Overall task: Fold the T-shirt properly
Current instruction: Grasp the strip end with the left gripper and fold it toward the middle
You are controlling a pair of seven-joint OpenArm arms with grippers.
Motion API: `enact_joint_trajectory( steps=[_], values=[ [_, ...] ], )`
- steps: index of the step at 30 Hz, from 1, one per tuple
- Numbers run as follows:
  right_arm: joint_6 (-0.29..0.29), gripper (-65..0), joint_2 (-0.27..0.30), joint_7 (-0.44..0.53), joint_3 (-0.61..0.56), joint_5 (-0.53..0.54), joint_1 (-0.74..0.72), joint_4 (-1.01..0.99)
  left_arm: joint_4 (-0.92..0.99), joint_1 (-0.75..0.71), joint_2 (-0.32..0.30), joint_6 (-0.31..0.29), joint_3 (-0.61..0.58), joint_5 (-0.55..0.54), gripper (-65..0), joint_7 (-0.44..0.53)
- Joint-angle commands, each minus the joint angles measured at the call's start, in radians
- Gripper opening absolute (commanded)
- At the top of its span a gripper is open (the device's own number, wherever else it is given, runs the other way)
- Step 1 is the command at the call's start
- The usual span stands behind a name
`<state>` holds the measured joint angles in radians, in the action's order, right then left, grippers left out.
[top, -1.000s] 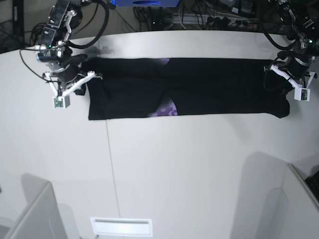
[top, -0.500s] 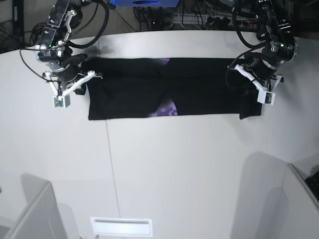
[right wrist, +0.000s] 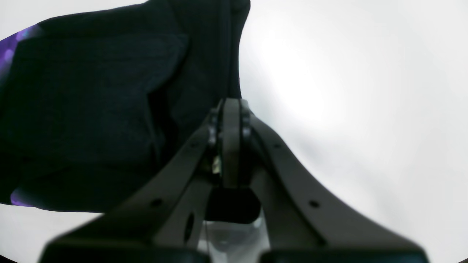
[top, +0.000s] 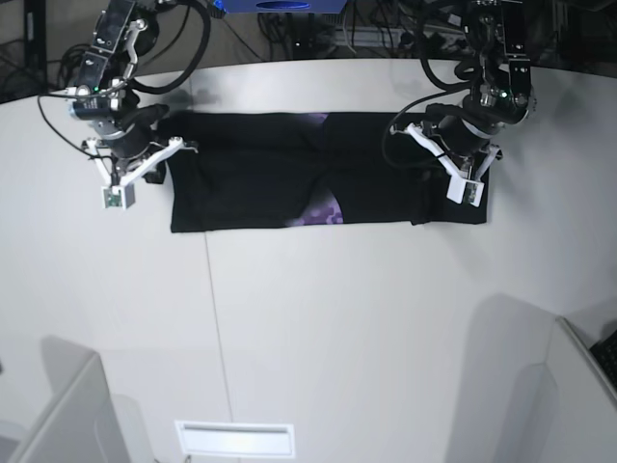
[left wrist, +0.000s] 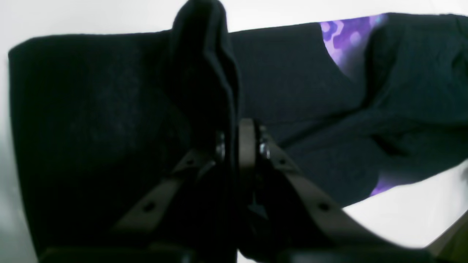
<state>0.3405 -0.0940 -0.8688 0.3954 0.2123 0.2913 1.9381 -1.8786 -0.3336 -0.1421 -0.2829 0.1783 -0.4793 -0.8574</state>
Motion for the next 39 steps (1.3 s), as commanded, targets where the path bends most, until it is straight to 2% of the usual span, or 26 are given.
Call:
enact_joint_trajectory(
  steps=[1,5,10,17,23,39],
  values=[
    [0.004,-65.0,0.004,0.015,0.006,0.009,-0.008,0.017,-0.022,0.015,0.000,-0.003,-0.009,-0.020,-65.0,0.022],
    [0.004,-65.0,0.003,0.013,0.040,0.009,-0.008,0.016,-0.022,0.026,0.002,-0.003,-0.055,-0.022,-65.0,0.022],
    [0.004,-65.0,0.007,0.013,0.040,0.009,-0.007,0.016,-0.017,0.040,0.039,-0.003,-0.082,-0.016,-65.0,0.020],
    [0.004,-65.0,0.006,0.013,0.040,0.009,-0.007,0.016,-0.014,0.040,0.042,-0.003,-0.121,-0.016,-65.0,0.020],
    [0.004,-65.0,0.004,0.013,0.040,0.009,-0.007,0.016,-0.014,0.041,0.040,0.064,-0.127,-0.023,-65.0,0.020],
    [0.004,-65.0,0.004,0.013,0.040,0.009,-0.007,0.016,-0.014,0.041,0.042,0.066,-0.127,-0.025,-65.0,0.020]
  ],
)
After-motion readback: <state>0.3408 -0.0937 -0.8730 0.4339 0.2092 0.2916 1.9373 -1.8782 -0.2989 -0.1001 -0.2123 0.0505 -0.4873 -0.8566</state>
